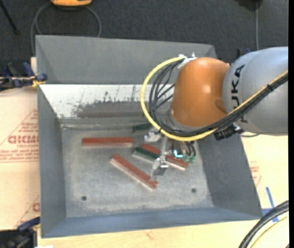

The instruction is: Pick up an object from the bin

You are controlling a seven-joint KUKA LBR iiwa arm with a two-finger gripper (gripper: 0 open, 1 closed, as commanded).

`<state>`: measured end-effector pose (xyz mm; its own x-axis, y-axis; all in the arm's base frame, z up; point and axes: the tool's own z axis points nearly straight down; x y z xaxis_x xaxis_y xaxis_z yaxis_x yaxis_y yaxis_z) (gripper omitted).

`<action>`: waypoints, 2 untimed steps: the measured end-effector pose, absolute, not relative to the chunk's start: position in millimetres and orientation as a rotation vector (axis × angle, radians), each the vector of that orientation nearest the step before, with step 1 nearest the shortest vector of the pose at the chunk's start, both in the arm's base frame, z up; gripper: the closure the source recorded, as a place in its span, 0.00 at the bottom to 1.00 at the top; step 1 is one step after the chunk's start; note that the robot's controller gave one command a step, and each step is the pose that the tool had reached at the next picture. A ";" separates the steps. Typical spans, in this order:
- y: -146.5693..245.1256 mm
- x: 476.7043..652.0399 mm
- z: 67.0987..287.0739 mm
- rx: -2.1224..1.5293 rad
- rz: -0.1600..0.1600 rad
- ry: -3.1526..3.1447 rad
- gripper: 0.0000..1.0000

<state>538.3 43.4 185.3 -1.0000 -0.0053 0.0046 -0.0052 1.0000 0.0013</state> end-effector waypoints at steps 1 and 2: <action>43.2 540.0 189.6 0.006 -0.003 -3.145 0.00; 6.5 569.8 115.6 0.030 0.002 -3.151 0.00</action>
Offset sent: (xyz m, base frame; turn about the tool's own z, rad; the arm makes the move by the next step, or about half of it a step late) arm 0.0443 -0.0558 -0.1153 -0.0240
